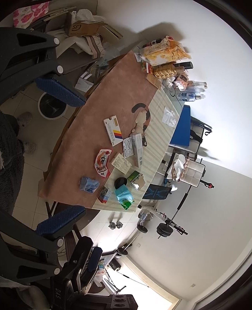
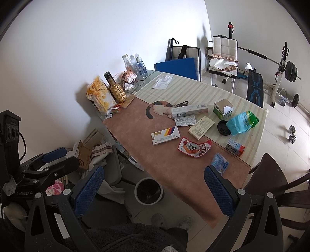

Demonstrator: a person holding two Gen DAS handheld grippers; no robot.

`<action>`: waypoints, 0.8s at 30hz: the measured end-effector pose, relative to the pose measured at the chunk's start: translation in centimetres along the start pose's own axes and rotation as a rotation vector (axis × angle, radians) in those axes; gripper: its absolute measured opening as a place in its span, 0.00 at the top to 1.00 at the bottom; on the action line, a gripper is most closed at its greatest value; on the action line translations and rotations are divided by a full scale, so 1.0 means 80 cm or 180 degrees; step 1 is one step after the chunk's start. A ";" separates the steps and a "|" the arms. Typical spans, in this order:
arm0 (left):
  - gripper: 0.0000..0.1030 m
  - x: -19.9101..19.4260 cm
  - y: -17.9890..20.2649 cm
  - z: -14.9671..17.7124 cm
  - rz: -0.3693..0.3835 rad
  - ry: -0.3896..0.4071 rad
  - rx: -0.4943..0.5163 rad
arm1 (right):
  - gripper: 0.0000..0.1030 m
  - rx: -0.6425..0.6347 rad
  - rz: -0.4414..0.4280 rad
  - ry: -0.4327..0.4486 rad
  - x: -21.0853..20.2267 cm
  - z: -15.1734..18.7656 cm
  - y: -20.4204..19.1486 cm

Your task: Collect trash

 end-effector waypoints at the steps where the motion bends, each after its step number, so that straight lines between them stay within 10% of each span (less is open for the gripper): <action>1: 0.00 -0.002 0.001 0.000 0.0001 -0.0001 0.0000 | 0.00 -0.0001 0.0001 0.0000 0.000 0.000 0.000; 24: 0.00 0.000 0.000 0.000 -0.0001 0.0005 0.0000 | 0.00 0.0000 0.0000 0.0004 0.004 0.001 0.001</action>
Point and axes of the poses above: each gripper's, at about its wrist camera, not at the fingertips, and x roughly the way its jaws point, y to its right, z to its underside, the point moved 6 cm from there along x, roughly the way its jaws point, and after that the axes turned 8 degrees about x, right-handed, at the moved point
